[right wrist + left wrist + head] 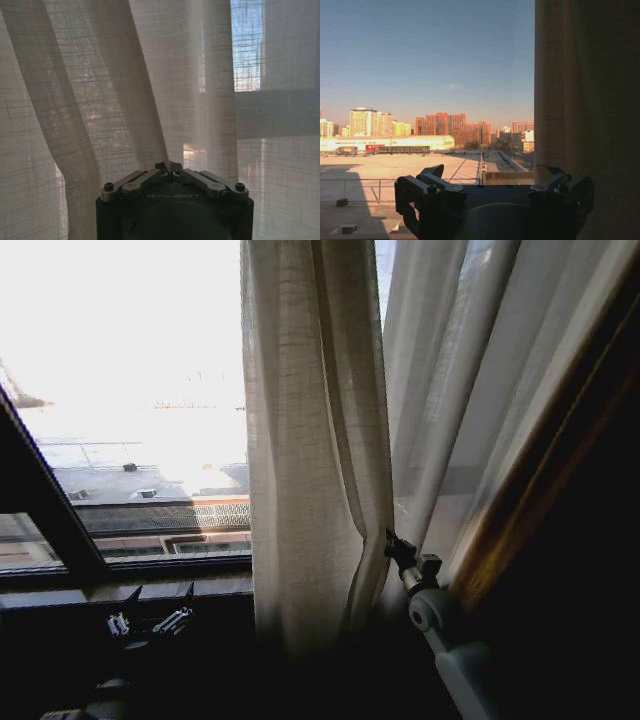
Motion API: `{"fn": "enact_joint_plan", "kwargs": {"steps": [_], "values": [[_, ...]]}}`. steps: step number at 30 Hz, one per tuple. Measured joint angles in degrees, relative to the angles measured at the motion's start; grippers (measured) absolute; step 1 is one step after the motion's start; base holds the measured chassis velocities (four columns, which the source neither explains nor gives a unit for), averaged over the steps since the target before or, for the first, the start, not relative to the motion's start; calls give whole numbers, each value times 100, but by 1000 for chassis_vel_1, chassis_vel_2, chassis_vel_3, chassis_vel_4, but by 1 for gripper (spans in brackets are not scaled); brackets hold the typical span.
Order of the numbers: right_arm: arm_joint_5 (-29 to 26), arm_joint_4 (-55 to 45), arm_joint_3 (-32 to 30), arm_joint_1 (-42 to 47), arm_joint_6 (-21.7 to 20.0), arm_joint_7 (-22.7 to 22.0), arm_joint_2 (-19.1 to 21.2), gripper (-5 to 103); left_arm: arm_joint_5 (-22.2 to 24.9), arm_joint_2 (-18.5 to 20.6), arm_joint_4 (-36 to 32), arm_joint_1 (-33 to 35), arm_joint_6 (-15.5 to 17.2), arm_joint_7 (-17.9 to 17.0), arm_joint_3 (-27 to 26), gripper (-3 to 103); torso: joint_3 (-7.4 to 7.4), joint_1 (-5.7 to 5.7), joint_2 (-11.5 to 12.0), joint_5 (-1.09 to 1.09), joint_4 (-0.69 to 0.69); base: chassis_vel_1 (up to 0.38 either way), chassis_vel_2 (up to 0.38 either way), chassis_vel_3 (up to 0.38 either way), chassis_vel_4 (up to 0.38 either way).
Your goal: Open the curtains by pulling them apart, changing their state from closed to fully open.
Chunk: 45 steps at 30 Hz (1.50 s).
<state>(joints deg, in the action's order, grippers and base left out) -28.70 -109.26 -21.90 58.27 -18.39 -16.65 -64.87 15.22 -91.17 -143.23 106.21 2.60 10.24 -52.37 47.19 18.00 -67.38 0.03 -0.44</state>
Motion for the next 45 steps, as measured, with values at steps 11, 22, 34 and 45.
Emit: {"fn": "enact_joint_plan", "kwargs": {"steps": [11, 22, 34, 45], "values": [[1, -21, -33, 41, -1, 2, 36, 0, -2, 0, 0, -11, -1, -1, 11, 100, 0, -2, 0, -2, -1, -355, -369, 348, 357], [-11, 18, 6, 65, 91, -14, 13, 0, -3, 0, 25, -7, -18, 0, 11, 100, 0, -2, 0, -2, 0, -346, -324, 340, 337], [49, -147, -40, 325, 76, 57, 23, 28, -20, 3, 99, -94, -2, 3, 45, 100, -1, -1, 0, -8, 2, -55, -72, 63, 47], [174, -1513, 211, 1457, -57, -49, -15, 65, 120, 0, 234, -175, 3, -10, 26, 100, -1, -1, 0, 1, -2, 10, 9, -12, -14]]}}
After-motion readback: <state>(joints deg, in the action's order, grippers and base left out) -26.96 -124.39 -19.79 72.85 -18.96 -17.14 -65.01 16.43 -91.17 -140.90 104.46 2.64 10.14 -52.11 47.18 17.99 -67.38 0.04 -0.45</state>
